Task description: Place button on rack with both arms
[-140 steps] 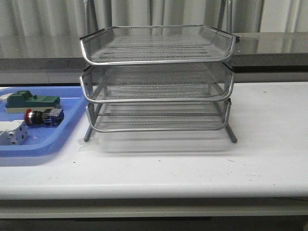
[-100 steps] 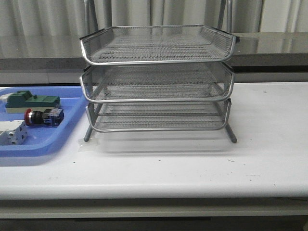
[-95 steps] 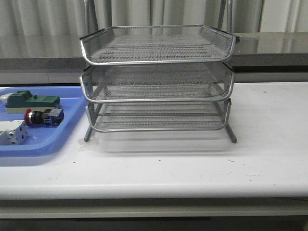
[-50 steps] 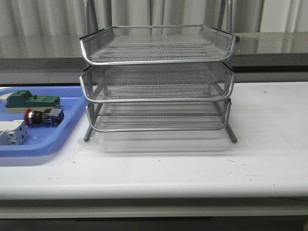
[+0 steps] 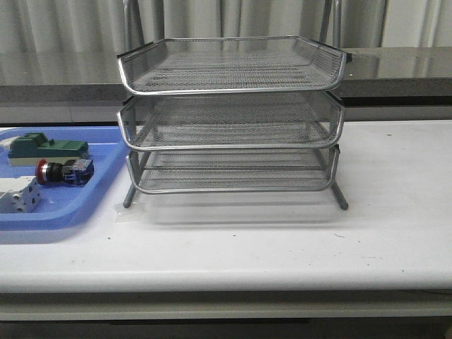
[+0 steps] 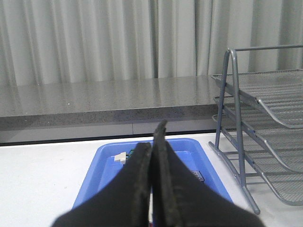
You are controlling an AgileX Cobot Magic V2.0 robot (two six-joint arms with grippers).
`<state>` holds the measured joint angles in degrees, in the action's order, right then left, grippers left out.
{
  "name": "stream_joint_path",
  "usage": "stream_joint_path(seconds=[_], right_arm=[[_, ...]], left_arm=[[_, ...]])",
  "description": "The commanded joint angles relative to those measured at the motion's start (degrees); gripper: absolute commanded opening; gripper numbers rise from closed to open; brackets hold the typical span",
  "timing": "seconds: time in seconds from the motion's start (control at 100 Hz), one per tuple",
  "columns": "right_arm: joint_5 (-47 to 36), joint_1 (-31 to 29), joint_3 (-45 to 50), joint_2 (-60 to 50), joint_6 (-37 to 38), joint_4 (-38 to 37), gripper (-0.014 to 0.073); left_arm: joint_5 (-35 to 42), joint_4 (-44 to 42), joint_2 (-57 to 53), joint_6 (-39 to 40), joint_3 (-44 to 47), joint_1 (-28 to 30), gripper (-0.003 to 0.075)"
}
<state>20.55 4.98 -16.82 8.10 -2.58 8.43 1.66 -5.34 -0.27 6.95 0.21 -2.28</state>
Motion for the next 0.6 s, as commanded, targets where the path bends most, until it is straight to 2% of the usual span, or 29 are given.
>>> stream_joint_path(seconds=[0.0,0.12,0.22,0.59], right_arm=[[2.5,0.0,-7.3,6.3,-0.2,0.9,-0.0057],[10.1,0.0,-13.9,14.5,-0.2,2.5,-0.0057],[13.2,0.0,-18.2,20.8,-0.2,5.3,-0.0057],[10.4,0.0,-20.3,35.6,-0.2,22.3,-0.0042]], left_arm=[[4.5,0.2,-1.8,0.4,1.9,0.2,-0.0020],[4.5,0.2,-1.8,0.4,1.9,0.2,-0.0020],[4.5,0.2,-1.8,0.4,1.9,0.2,-0.0020],[4.5,0.2,-1.8,0.4,1.9,0.2,-0.0020]])
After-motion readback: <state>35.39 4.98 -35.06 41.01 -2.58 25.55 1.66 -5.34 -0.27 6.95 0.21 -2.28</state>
